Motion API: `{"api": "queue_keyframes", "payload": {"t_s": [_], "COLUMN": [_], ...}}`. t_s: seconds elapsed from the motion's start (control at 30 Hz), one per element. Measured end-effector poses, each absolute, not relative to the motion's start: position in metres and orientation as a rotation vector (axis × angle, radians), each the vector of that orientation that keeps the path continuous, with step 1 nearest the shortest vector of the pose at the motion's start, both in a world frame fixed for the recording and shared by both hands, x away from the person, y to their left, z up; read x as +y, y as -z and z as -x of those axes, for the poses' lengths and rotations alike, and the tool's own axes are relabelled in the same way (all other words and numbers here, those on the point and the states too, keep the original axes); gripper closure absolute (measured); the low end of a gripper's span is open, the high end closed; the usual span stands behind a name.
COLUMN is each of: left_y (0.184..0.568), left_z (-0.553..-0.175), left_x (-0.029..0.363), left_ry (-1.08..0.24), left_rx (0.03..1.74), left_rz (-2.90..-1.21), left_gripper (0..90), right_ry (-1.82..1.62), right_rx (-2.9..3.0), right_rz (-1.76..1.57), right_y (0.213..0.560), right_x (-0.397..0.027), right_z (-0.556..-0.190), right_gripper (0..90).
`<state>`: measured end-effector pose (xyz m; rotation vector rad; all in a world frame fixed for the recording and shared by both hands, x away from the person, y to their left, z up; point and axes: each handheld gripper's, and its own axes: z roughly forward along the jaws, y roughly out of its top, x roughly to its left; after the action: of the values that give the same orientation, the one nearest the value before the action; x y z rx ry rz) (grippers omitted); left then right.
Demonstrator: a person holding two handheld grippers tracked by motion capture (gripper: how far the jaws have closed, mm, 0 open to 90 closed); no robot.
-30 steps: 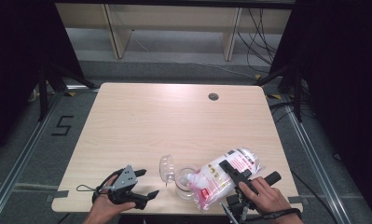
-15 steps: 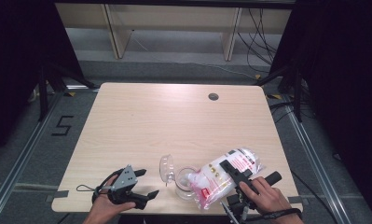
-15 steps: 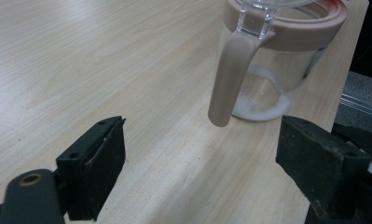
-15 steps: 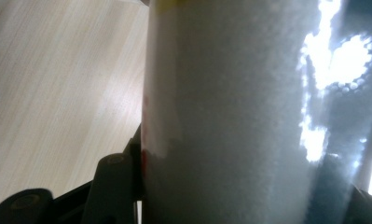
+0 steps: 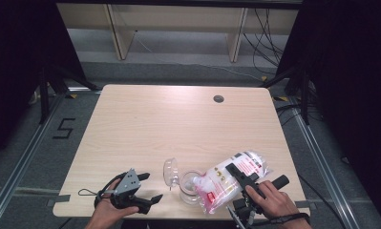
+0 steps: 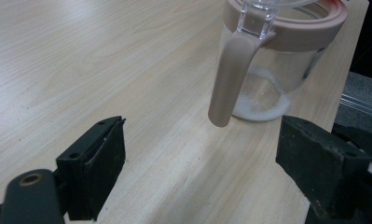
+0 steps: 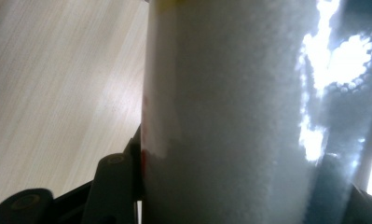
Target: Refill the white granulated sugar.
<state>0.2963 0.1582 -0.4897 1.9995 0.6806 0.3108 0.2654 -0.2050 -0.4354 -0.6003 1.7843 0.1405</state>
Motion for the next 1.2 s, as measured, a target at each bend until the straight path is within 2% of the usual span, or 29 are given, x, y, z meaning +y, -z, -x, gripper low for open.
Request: {"api": "queue_keyframes", "payload": {"t_s": [1.2], "left_y": [0.4890], "left_z": [-0.2970], "left_x": [0.1585], "left_ry": [-0.320], "left_rx": [0.659], "left_rz": [-2.004], "left_gripper": [15.3], "right_ry": [-0.133], "right_rx": [1.786], "right_rz": [0.596], "right_y": [0.4356], "right_x": [-0.2041], "right_z": [-0.2628], "right_gripper": [52.2]}}
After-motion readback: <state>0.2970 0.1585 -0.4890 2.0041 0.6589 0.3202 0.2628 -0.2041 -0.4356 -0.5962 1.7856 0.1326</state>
